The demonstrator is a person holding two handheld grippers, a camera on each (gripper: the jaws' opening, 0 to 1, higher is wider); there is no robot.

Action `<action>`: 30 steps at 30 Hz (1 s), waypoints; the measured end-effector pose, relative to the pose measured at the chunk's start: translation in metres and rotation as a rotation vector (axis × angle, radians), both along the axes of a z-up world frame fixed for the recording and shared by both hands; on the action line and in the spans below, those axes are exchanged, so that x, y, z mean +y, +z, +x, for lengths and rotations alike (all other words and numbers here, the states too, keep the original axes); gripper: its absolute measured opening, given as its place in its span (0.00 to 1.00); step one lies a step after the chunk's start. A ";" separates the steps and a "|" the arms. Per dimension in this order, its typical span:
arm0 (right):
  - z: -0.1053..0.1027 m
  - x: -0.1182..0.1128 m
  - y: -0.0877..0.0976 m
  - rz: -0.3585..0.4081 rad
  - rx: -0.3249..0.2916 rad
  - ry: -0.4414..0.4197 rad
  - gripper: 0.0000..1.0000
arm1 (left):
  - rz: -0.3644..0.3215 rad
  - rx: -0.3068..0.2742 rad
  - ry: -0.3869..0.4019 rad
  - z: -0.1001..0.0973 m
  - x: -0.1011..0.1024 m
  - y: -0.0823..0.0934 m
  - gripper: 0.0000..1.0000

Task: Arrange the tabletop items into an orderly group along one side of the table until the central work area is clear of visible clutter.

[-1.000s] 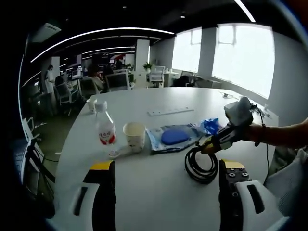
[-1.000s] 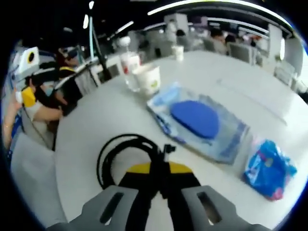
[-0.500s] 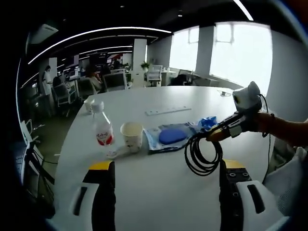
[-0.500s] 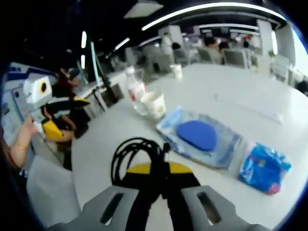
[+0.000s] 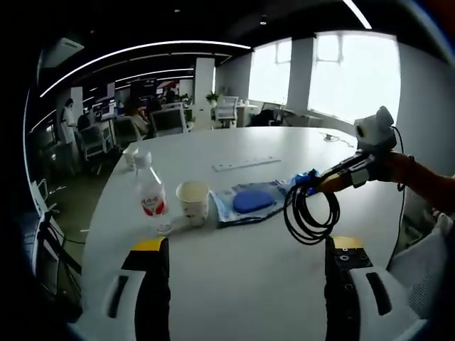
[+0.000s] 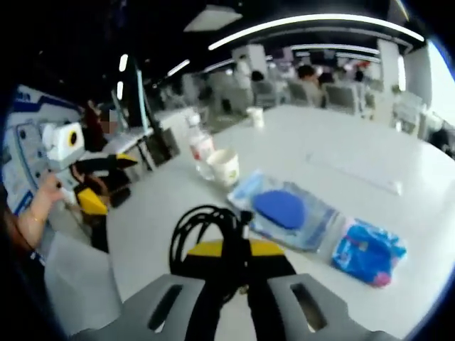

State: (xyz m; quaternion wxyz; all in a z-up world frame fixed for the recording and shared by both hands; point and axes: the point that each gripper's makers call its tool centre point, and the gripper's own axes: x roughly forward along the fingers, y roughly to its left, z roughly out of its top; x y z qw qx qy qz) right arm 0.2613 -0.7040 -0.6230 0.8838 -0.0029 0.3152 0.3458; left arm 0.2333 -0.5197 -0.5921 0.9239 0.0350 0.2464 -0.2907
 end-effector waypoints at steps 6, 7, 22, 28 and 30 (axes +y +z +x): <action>-0.005 -0.008 0.003 0.014 0.015 -0.016 0.06 | 0.011 -0.003 -0.001 0.000 0.001 0.000 0.91; -0.007 -0.010 0.003 0.016 0.020 -0.019 0.06 | 0.008 -0.004 0.000 0.000 0.001 0.000 0.91; -0.022 -0.038 0.000 0.014 0.051 -0.079 0.06 | -0.003 -0.013 0.000 -0.005 0.001 0.003 0.93; -0.026 -0.052 -0.010 0.018 0.080 -0.119 0.07 | -0.007 -0.028 -0.003 -0.007 0.001 0.007 0.93; -0.026 -0.059 -0.015 0.010 0.091 -0.135 0.07 | -0.005 -0.020 -0.001 -0.007 0.002 0.006 0.93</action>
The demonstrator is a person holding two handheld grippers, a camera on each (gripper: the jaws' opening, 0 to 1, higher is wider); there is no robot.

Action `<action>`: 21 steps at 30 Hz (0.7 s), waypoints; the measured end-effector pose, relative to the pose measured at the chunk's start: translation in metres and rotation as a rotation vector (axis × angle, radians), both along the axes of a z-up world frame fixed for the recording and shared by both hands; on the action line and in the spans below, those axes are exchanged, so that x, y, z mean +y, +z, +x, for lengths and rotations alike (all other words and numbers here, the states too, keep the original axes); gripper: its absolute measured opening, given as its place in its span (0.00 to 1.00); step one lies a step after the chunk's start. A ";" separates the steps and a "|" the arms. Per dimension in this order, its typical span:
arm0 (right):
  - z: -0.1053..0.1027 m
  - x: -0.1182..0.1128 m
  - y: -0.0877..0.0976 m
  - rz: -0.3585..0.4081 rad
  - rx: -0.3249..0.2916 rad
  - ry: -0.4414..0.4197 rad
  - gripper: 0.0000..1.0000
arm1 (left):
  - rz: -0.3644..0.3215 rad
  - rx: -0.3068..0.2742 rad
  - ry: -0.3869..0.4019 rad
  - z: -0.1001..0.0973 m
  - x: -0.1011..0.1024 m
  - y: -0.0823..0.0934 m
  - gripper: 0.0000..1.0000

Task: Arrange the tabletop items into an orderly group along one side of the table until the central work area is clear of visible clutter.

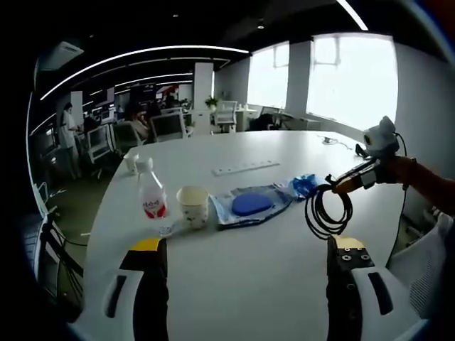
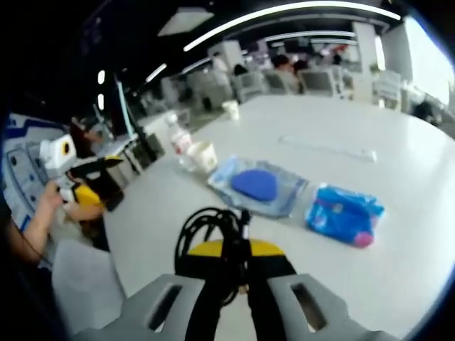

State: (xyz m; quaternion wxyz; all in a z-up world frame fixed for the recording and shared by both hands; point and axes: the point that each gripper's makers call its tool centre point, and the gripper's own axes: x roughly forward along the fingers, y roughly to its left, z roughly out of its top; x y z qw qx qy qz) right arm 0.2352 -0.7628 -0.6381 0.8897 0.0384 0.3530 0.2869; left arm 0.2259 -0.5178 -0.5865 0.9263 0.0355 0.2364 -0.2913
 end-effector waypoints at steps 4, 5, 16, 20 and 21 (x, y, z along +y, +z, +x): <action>0.001 -0.009 -0.007 -0.003 0.012 -0.023 0.07 | 0.007 0.001 -0.001 0.000 0.001 0.000 0.93; 0.002 -0.011 -0.010 0.003 0.016 -0.033 0.07 | 0.005 0.001 -0.001 0.000 0.001 0.000 0.93; 0.017 -0.024 -0.031 0.003 0.056 -0.070 0.07 | 0.005 0.006 -0.009 -0.001 -0.001 -0.001 0.91; 0.023 -0.025 -0.040 0.019 0.074 -0.080 0.07 | 0.009 0.006 -0.003 -0.001 0.001 -0.001 0.91; 0.025 -0.025 -0.042 0.022 0.080 -0.085 0.07 | 0.009 0.007 -0.002 -0.001 0.002 -0.001 0.91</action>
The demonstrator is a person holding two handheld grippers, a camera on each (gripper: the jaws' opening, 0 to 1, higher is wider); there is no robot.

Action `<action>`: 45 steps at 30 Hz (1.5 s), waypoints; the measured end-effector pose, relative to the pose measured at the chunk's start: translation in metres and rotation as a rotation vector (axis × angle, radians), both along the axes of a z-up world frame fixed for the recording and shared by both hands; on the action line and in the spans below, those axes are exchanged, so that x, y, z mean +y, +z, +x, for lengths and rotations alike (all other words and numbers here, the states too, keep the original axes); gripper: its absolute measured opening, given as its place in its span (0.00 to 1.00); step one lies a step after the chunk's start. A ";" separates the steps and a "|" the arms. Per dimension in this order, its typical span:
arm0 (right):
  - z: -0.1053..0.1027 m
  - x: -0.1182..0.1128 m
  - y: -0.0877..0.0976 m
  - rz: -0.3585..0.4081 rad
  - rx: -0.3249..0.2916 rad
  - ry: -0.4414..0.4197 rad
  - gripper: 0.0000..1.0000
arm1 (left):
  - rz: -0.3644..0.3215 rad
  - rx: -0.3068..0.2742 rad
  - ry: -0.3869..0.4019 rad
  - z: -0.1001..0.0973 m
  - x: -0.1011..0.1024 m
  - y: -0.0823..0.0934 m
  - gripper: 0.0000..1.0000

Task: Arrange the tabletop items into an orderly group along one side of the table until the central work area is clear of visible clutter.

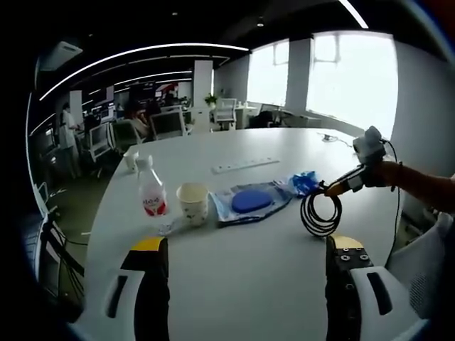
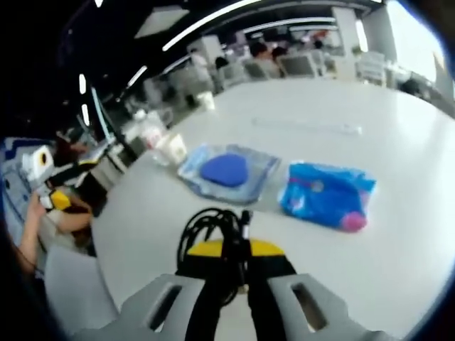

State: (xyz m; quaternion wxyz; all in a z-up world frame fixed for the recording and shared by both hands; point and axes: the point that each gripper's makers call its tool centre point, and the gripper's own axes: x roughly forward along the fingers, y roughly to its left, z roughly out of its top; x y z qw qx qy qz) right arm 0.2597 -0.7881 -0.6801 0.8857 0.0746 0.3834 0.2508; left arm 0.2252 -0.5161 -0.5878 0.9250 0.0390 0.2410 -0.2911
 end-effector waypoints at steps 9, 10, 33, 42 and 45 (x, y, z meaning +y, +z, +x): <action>0.008 -0.008 -0.024 -0.044 0.064 -0.037 0.07 | 0.004 -0.002 0.007 0.001 0.004 0.001 0.91; 0.008 -0.009 -0.026 -0.054 0.066 -0.037 0.07 | 0.005 -0.002 0.007 0.001 0.004 0.001 0.91; 0.018 -0.021 -0.046 -0.158 0.073 -0.036 0.08 | 0.011 0.016 0.011 0.000 0.005 -0.008 0.92; 0.015 -0.023 -0.055 -0.227 0.070 -0.012 0.08 | 0.004 0.026 0.029 -0.002 0.010 -0.012 0.92; 0.017 -0.025 -0.057 -0.242 0.064 -0.009 0.08 | 0.008 0.027 0.028 -0.003 0.011 -0.012 0.92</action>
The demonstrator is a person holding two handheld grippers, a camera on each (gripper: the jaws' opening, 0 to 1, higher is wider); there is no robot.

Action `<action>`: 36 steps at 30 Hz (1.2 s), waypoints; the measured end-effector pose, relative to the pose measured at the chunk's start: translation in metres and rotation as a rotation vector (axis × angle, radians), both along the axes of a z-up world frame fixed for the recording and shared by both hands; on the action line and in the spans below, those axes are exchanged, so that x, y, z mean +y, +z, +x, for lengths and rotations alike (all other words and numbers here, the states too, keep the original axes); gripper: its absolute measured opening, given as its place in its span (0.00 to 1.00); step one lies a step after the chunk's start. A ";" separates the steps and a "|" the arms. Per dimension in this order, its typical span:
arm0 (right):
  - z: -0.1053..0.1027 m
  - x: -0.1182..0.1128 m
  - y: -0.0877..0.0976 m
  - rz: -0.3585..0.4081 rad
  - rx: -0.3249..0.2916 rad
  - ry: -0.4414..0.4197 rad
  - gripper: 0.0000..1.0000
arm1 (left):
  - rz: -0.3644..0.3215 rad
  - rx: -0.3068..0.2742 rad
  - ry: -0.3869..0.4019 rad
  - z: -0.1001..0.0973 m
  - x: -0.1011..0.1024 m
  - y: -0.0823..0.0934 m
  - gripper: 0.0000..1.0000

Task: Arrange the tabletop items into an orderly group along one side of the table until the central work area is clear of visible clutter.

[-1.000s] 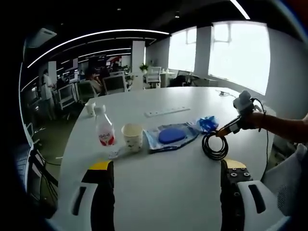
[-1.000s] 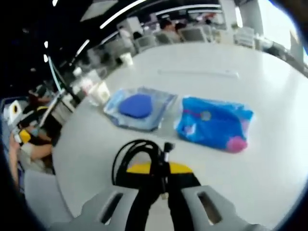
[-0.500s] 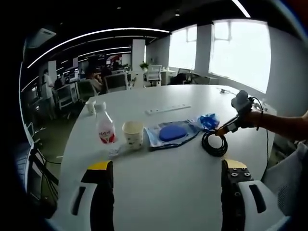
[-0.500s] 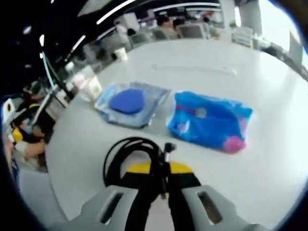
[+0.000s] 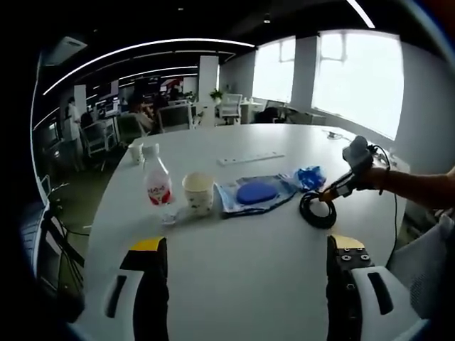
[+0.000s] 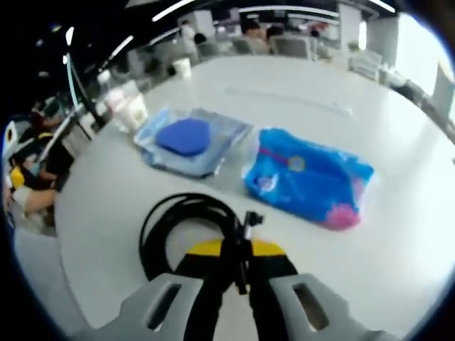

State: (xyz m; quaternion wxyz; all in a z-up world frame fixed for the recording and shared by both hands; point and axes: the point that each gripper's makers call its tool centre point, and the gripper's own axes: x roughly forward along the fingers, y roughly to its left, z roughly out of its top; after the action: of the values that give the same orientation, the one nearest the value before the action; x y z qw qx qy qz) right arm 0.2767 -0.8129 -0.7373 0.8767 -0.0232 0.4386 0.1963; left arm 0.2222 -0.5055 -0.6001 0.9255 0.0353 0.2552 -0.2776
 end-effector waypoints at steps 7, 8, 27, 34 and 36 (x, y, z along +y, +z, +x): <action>0.003 -0.004 -0.003 -0.019 -0.011 -0.009 0.09 | -0.004 -0.003 0.001 -0.001 -0.001 0.001 0.92; 0.004 -0.005 -0.004 -0.019 -0.012 -0.011 0.09 | -0.004 -0.003 0.000 -0.001 -0.001 0.001 0.92; 0.005 -0.006 -0.008 -0.129 -0.035 0.052 0.11 | -0.012 0.017 -0.008 -0.005 -0.004 -0.005 0.92; 0.004 -0.008 -0.008 -0.133 -0.034 0.050 0.11 | -0.015 0.018 -0.014 -0.005 -0.005 -0.005 0.92; 0.004 -0.007 -0.008 -0.136 -0.031 0.061 0.11 | -0.014 0.020 -0.016 -0.005 -0.005 -0.005 0.92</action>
State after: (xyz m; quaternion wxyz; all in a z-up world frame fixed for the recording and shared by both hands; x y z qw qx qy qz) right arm 0.2804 -0.8201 -0.7453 0.8734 -0.0991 0.4364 0.1921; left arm 0.2175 -0.5110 -0.6050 0.9209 0.0280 0.2622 -0.2871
